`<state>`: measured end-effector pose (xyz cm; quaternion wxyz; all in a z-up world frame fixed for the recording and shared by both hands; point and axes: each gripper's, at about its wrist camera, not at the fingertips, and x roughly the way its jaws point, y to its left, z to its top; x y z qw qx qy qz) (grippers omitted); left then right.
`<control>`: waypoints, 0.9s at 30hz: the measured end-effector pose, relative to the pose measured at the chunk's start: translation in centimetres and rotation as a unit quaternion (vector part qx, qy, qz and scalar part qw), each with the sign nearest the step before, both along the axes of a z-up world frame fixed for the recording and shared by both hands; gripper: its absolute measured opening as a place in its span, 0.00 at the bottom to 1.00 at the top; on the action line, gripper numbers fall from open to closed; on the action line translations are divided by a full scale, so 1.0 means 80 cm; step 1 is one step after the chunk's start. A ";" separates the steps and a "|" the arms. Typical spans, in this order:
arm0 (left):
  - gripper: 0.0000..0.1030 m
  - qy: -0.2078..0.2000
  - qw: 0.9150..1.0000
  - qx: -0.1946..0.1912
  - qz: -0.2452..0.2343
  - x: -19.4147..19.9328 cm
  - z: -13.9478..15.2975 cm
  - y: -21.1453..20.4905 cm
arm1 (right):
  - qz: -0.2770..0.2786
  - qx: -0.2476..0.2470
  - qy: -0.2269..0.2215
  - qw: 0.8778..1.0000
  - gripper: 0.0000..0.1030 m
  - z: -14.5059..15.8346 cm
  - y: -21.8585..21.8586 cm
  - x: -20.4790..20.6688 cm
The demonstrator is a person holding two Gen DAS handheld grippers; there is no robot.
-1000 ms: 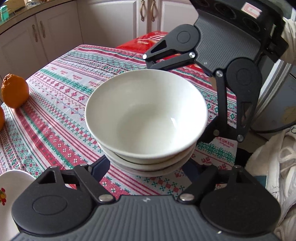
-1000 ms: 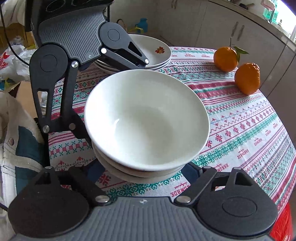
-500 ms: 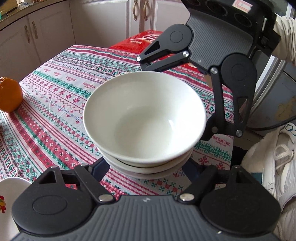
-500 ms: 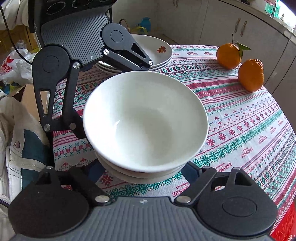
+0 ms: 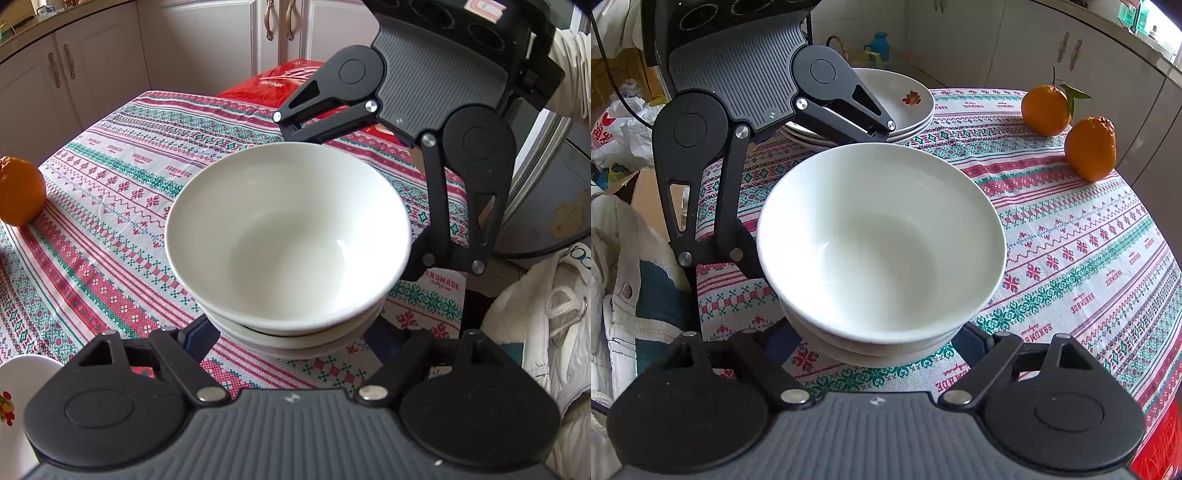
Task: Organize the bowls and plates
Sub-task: 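Lift the bowl stack with both grippers and lower it onto the white plate stack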
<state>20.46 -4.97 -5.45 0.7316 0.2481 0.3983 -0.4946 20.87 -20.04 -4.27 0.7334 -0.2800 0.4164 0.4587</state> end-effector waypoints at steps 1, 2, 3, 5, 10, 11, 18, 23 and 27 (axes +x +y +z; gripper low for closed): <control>0.81 -0.001 1.000 0.000 0.000 0.000 0.000 0.000 | 0.000 -0.001 -0.001 1.000 0.87 0.001 0.001 -0.001; 0.81 -0.002 1.000 -0.001 0.001 -0.001 0.001 0.001 | -0.001 -0.001 -0.002 1.000 0.87 0.001 0.001 -0.001; 0.80 -0.003 1.000 -0.002 0.001 -0.002 0.003 0.002 | -0.001 -0.002 -0.003 1.000 0.87 0.003 0.002 -0.002; 0.80 -0.007 1.000 -0.005 0.003 -0.004 0.006 0.004 | 0.000 -0.003 -0.005 1.000 0.87 0.007 0.004 -0.003; 0.80 -0.018 1.000 -0.016 0.009 -0.011 0.020 0.016 | 0.006 -0.008 -0.017 1.000 0.87 0.023 0.012 -0.008; 0.80 -0.022 1.000 -0.018 0.010 -0.013 0.023 0.019 | 0.008 -0.009 -0.021 1.000 0.87 0.027 0.015 -0.010; 0.80 -0.046 0.998 -0.035 0.025 -0.019 0.047 0.047 | 0.026 -0.019 -0.046 0.998 0.87 0.054 0.042 -0.013; 0.80 -0.064 0.996 -0.039 0.042 -0.019 0.060 0.075 | 0.042 -0.021 -0.065 0.997 0.87 0.067 0.070 -0.009; 0.80 -0.077 0.995 -0.037 0.060 -0.016 0.068 0.100 | 0.059 -0.020 -0.078 0.995 0.87 0.073 0.098 0.000</control>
